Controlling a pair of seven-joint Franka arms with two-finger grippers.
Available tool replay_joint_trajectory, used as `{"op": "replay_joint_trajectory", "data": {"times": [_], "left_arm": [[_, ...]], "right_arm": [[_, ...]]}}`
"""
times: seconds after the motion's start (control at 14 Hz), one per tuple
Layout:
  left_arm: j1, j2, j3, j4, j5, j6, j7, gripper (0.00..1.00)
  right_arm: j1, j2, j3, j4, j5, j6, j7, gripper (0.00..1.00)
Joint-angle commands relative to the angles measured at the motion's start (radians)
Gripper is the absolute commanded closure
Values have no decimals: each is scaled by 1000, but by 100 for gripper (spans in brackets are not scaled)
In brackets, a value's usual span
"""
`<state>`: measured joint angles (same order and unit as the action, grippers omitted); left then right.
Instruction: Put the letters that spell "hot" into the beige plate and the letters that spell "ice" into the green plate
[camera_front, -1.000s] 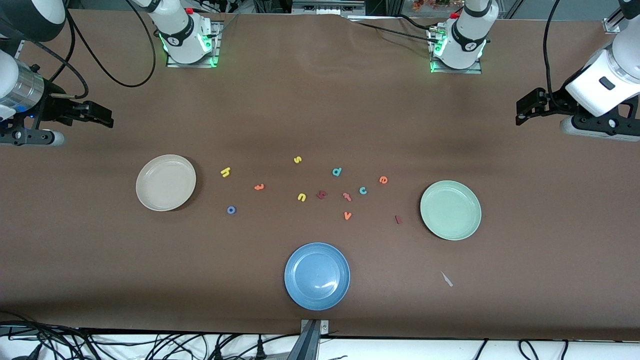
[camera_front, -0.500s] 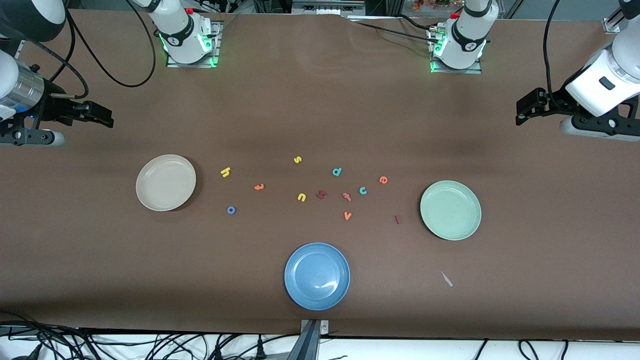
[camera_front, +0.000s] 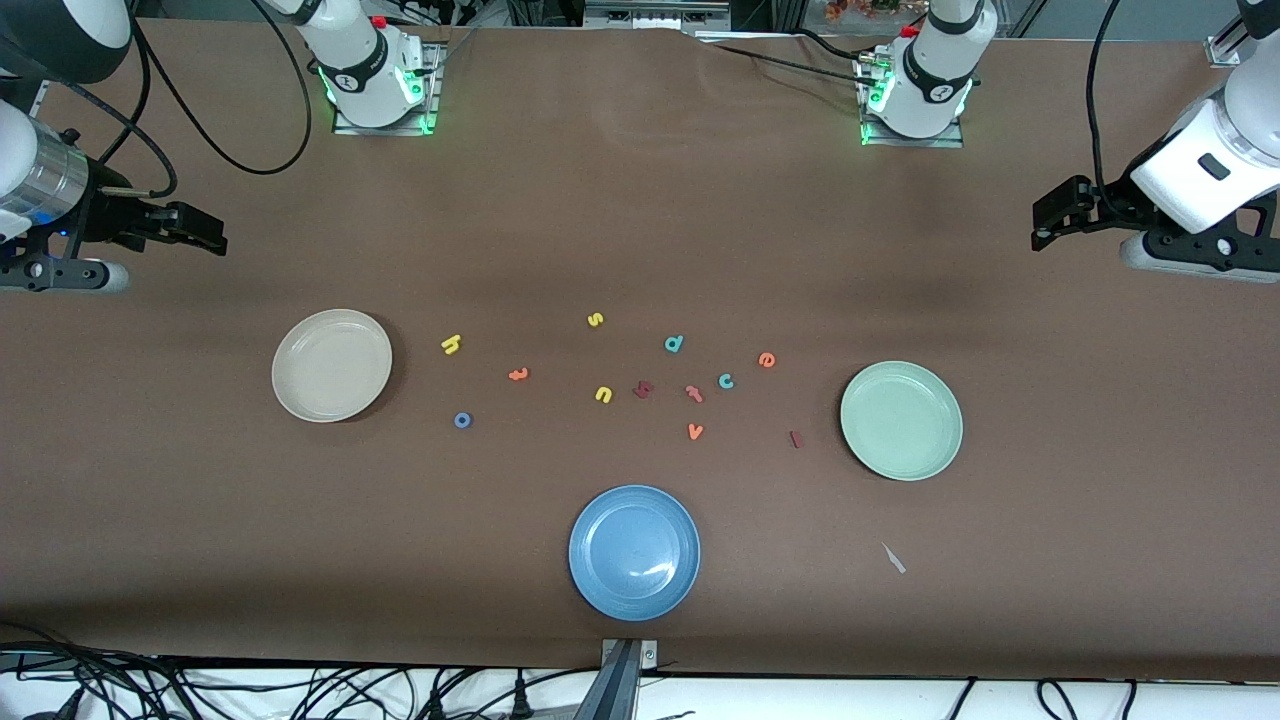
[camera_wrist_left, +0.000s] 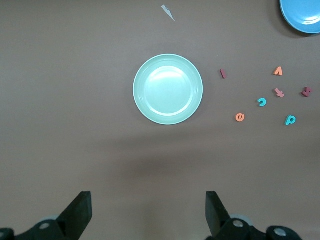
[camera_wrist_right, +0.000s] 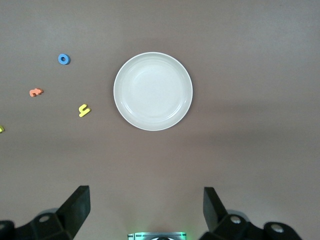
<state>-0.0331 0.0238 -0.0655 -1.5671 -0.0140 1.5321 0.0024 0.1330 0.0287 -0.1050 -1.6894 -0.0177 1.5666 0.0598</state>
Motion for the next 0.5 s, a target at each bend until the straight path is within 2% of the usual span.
{"op": "replay_joint_trajectory", "data": {"times": [0.0,0.43], "left_arm": [[-4,16,-2,28,19,-6,11,0],[-4,16,-2,28,19,-6,7,0]], "right_arm": [[-7,5,1,16,16,-7,-12,0],[-7,5,1,16,16,-7,-12,0]]}}
